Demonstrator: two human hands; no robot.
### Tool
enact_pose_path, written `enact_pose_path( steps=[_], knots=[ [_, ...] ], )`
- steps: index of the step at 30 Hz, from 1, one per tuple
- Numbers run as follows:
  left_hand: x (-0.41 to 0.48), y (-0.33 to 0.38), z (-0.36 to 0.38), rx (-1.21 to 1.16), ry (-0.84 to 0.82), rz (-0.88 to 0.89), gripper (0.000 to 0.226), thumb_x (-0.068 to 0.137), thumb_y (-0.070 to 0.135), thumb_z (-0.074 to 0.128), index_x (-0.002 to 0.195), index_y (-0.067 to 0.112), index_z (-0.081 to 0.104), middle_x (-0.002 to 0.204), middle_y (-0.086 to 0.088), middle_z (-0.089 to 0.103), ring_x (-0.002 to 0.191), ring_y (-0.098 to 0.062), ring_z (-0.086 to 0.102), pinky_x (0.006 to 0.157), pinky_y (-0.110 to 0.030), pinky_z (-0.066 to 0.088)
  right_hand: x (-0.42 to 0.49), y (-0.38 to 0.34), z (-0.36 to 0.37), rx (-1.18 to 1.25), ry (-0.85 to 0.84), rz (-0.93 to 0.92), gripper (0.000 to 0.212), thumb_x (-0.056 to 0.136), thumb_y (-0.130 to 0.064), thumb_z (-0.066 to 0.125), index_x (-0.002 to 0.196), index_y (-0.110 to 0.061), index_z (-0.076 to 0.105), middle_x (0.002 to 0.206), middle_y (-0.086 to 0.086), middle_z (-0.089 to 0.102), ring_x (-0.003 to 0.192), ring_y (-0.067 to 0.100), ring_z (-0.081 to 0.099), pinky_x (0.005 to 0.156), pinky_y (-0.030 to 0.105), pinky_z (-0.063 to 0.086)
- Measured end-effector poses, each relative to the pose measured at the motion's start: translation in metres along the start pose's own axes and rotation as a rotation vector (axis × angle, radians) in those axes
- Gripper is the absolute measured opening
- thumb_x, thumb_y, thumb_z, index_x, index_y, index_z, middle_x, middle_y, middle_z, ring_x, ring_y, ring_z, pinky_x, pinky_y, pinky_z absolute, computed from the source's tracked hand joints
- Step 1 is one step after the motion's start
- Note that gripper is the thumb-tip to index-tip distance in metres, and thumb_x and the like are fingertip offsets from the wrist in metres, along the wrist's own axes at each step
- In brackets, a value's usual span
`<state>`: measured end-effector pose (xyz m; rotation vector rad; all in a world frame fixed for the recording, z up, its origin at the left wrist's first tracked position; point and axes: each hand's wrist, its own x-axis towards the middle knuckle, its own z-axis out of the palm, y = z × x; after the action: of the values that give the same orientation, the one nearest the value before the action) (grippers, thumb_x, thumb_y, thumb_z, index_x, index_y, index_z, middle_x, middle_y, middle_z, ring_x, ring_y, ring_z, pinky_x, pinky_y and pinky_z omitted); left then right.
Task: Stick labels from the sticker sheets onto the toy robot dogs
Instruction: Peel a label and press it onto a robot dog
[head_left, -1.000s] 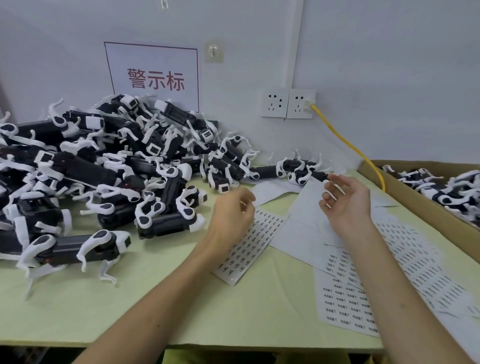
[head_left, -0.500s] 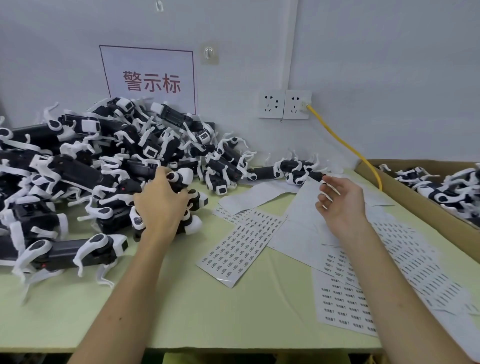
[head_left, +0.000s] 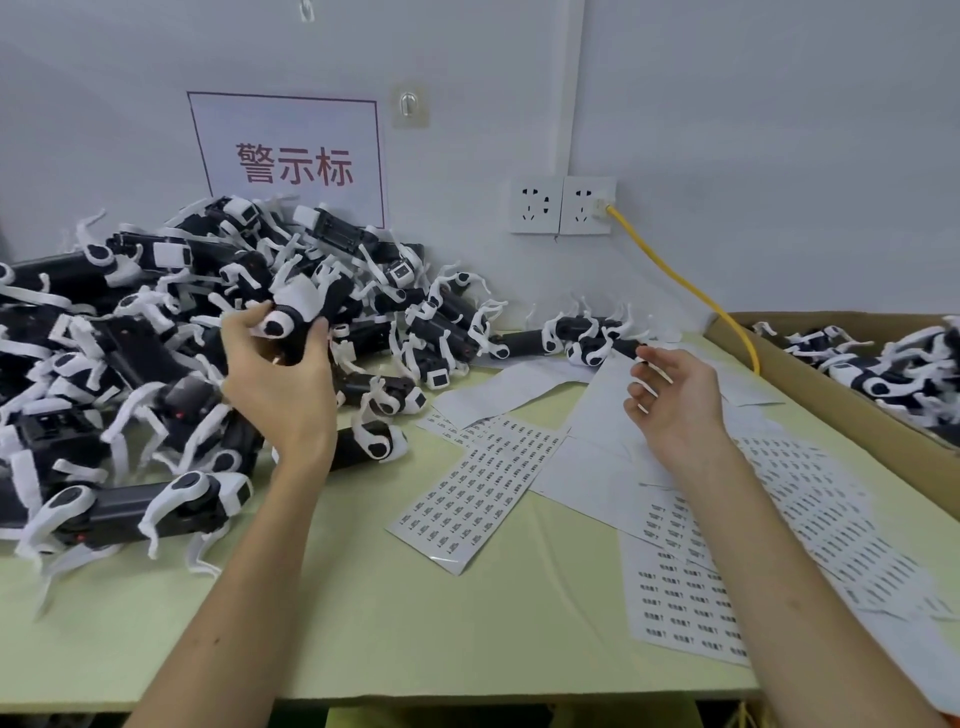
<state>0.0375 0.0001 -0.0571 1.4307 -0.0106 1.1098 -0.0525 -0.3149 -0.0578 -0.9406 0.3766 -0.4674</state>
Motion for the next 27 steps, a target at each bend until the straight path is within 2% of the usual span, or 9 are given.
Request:
enact_pose_path(
  steps=[3,6,9,11,13,15,20,23,27],
  knots=[
    [-0.001,0.004,0.000,-0.104,-0.022,-0.007,0.039,0.084,0.026,0.083,0.112,0.016,0.057,0.080,0.028,0.068,0.078,0.001,0.068,0.078,-0.023,0.056,0.000,0.000,0.001,-0.002,0.001,-0.002,0.014,0.090,-0.022,0.059,0.088,-0.013,0.069,0.070,-0.003,0.061,0.055,0.014,0.048,0.057,0.024,0.038],
    [-0.004,0.006,0.002,-0.121,-0.087,-0.061,0.043,0.083,0.040,0.082,0.109,0.021,0.053,0.073,0.012,0.060,0.071,-0.017,0.061,0.076,-0.037,0.055,-0.001,0.001,0.002,-0.015,0.005,-0.002,0.014,0.091,-0.022,0.059,0.088,-0.013,0.069,0.071,-0.002,0.061,0.055,0.014,0.048,0.058,0.024,0.038],
    [-0.004,0.012,0.005,-0.224,-0.200,-0.156,0.040,0.089,0.035,0.080,0.105,0.020,0.046,0.057,0.015,0.046,0.054,-0.007,0.041,0.068,-0.032,0.048,-0.004,0.002,0.004,-0.043,-0.022,-0.022,0.012,0.092,-0.022,0.060,0.090,-0.013,0.069,0.074,-0.001,0.060,0.054,0.013,0.049,0.058,0.024,0.037],
    [-0.005,0.018,0.008,-0.323,-0.259,-0.234,0.037,0.093,0.025,0.077,0.100,0.021,0.042,0.051,0.015,0.045,0.054,-0.005,0.045,0.072,-0.033,0.057,-0.006,0.001,0.007,-0.065,-0.091,-0.090,0.010,0.094,-0.022,0.062,0.093,-0.015,0.069,0.076,-0.001,0.061,0.056,0.011,0.051,0.059,0.023,0.038],
    [-0.011,0.026,0.012,-0.471,-0.335,-0.328,0.035,0.096,0.020,0.075,0.102,0.016,0.041,0.064,0.008,0.064,0.070,-0.012,0.070,0.076,-0.032,0.062,-0.010,0.001,0.013,-0.128,-0.192,-0.203,0.009,0.095,-0.021,0.063,0.098,-0.018,0.070,0.078,-0.002,0.064,0.063,0.011,0.058,0.063,0.023,0.039],
    [-0.022,0.034,0.016,-0.618,-0.430,-0.439,0.035,0.094,0.020,0.074,0.108,0.012,0.043,0.086,-0.007,0.078,0.091,-0.024,0.077,0.078,-0.031,0.062,-0.016,0.004,0.020,-0.215,-0.295,-0.292,0.014,0.091,-0.021,0.067,0.104,-0.021,0.072,0.087,-0.001,0.069,0.077,0.014,0.066,0.066,0.023,0.045],
    [-0.053,0.042,0.027,-0.681,-0.599,-0.660,0.039,0.092,0.022,0.071,0.121,0.005,0.051,0.096,-0.010,0.078,0.088,-0.022,0.076,0.083,-0.036,0.064,-0.027,0.018,0.032,-0.355,-0.552,-0.337,0.047,0.082,-0.023,0.073,0.128,-0.023,0.064,0.123,-0.001,0.070,0.117,0.018,0.064,0.087,0.026,0.049],
    [-0.067,0.037,0.029,-0.723,-0.716,-0.730,0.041,0.089,0.024,0.070,0.118,0.001,0.050,0.110,-0.021,0.076,0.106,-0.033,0.074,0.091,-0.038,0.062,-0.031,0.029,0.036,-0.582,-0.589,-0.430,0.059,0.074,-0.021,0.084,0.129,-0.027,0.062,0.125,-0.006,0.068,0.117,0.009,0.064,0.090,0.030,0.054],
    [-0.067,0.033,0.029,-0.804,-0.824,-0.829,0.052,0.099,0.013,0.063,0.141,0.002,0.035,0.118,-0.020,0.074,0.115,-0.034,0.071,0.096,-0.036,0.059,-0.028,0.039,0.036,-0.760,-0.471,-0.515,0.058,0.077,-0.021,0.090,0.126,-0.034,0.062,0.116,-0.014,0.069,0.108,0.004,0.065,0.096,0.044,0.054]
  ],
)
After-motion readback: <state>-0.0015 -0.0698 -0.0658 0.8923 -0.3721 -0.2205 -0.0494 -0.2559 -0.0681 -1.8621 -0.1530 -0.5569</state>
